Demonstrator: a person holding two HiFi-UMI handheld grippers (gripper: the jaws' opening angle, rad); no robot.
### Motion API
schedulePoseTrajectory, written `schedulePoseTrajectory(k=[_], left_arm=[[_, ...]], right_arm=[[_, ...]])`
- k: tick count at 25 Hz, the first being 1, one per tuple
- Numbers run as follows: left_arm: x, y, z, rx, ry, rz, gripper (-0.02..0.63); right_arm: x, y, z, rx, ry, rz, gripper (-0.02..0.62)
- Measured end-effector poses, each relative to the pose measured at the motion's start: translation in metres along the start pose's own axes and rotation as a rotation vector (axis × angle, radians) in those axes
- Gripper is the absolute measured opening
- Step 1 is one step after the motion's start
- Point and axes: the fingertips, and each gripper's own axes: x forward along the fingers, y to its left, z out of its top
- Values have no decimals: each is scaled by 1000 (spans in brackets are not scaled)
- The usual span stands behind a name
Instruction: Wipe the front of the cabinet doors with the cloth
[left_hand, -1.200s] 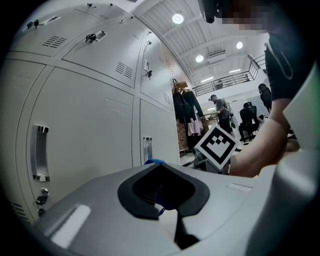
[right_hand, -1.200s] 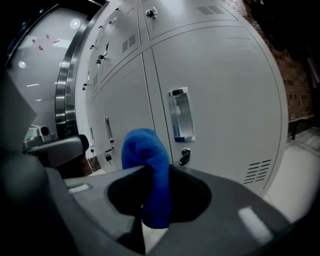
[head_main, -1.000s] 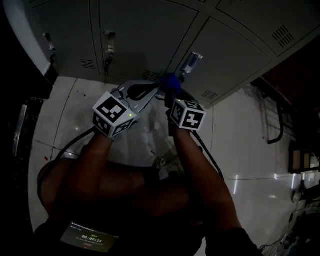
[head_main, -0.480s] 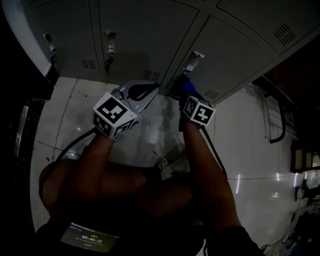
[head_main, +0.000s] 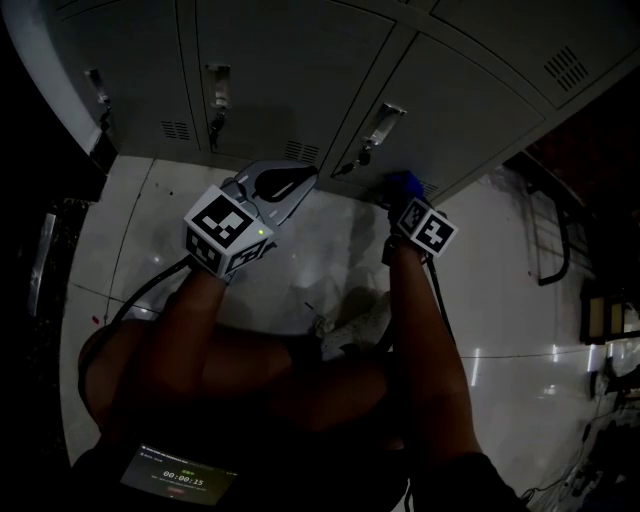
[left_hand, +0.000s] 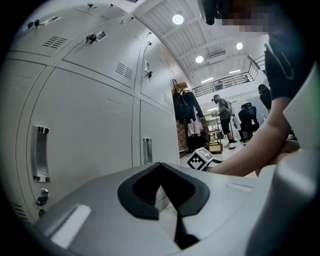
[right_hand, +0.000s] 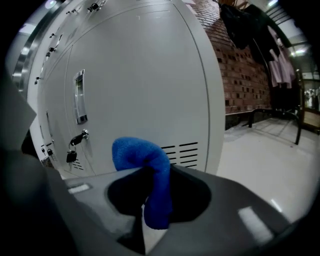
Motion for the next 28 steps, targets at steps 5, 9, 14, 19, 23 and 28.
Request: schedulePoseTrajectory(k=[5, 9, 14, 19, 23, 28], left_arm=[[0, -1, 0, 0, -1, 0, 5], [0, 0, 0, 0, -2, -1, 5], [0, 1, -1, 2, -2, -1, 5], [0, 0, -2, -3, 1, -1, 5], [0, 1, -2, 4, -3, -4, 5], [-2, 6, -5, -6, 6, 6, 5]], right_arm=[[-3, -51, 6, -3, -30, -117, 80], [-4, -80, 10, 28, -42, -174, 80], [-6, -96, 11, 79, -38, -189, 80], [-8, -98, 8, 89, -10, -189, 80], [-12, -99, 11, 99, -37, -196, 80], [-29, -68, 9, 238, -21, -124, 80]])
